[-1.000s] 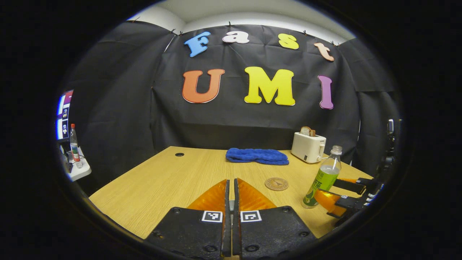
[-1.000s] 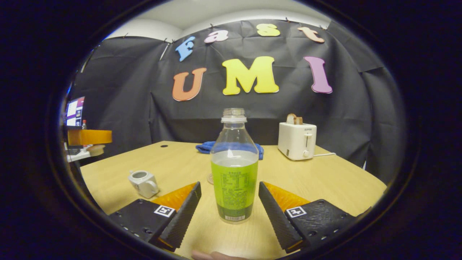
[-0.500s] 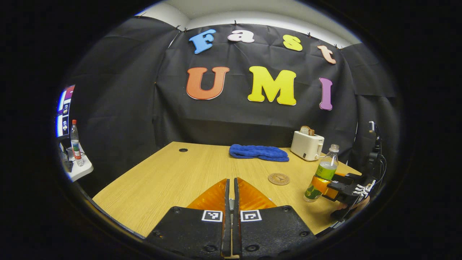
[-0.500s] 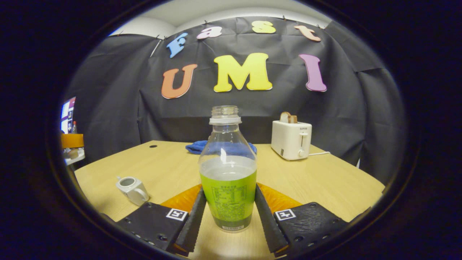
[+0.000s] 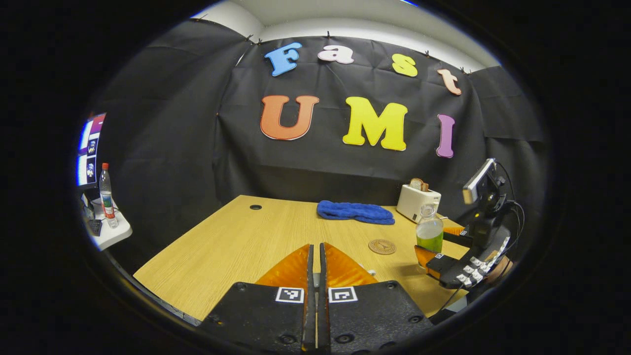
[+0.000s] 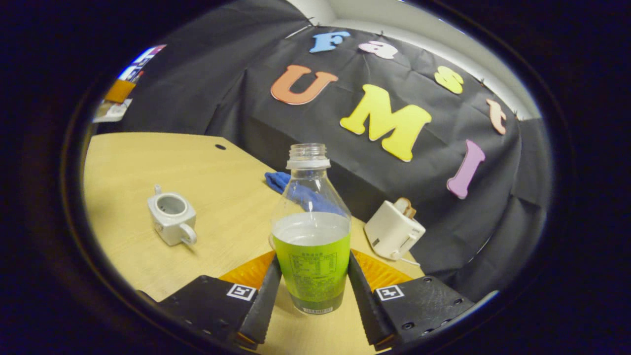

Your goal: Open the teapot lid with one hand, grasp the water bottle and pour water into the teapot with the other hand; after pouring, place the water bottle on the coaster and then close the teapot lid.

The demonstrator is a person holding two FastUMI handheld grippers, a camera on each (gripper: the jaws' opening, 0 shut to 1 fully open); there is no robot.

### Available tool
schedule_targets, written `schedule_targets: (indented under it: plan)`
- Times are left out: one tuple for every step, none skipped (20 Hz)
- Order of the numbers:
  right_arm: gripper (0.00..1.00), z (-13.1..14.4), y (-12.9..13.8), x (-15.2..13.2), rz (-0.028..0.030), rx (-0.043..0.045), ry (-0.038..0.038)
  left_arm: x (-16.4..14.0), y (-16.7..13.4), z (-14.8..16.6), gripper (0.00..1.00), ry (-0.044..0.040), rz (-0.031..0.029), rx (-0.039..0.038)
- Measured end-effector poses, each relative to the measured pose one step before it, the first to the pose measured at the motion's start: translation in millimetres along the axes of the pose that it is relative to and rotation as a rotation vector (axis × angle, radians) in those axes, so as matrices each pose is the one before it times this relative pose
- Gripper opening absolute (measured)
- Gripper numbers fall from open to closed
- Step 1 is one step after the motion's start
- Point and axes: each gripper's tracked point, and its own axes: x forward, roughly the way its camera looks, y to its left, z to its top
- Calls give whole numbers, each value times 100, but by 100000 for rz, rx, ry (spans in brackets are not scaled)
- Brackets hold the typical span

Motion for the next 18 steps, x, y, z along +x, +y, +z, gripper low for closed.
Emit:
schedule_targets:
  plan:
    - [73,-47,201,163,-1498,-6814,307,2,244,-102,4,29,244,-324]
    - [73,105,277,97,-1164,-7124,-202,-52,257,21,4,-143,425,17]
    - [73,54,439,144,-1607,-7728,-126,-7,235,83,4,113,430,-117]
    - [73,-60,193,147,-1378,-7286,586,125,145,-49,4,304,162,-242]
    - [74,-170,299,479,-876,-5763,995,-27,234,-60,4,97,105,-315]
    - [75,-76,636,326,306,-5200,132,9,81,-65,4,365,70,-449]
    - [74,-33,211,300,-593,-5821,196,-61,30,-122,4,422,-157,3]
    - [73,388,-76,10,-2258,-7123,-1011,-75,-27,69,4,-21,-392,522]
    - [74,667,-147,-59,-2426,-6979,-1478,-108,-67,22,4,-100,-228,663]
    - [73,341,56,27,-1123,-5185,-748,44,-89,20,4,-118,-243,724]
    - [74,-237,279,229,-575,-4727,-296,39,24,34,4,29,-198,616]
    - [75,108,-118,164,-802,-2961,-341,16,-44,-31,4,12,34,467]
    - [74,254,-283,34,-1825,-4623,-1162,-149,-55,-4,4,119,-63,296]
    - [74,408,-799,-11,-3511,-4586,-1249,-19,-169,81,4,92,-440,238]
    - [72,372,-440,-218,-2400,-3914,-1419,-61,-40,-35,4,-138,-261,121]
    - [73,393,11,-95,-1853,-3943,-1386,70,88,42,4,-153,34,160]
    - [74,411,-404,-252,-2495,-4811,-1241,-60,177,-124,4,134,54,47]
    - [74,475,-342,-143,-2368,-5339,-1273,7,83,77,4,125,222,-66]
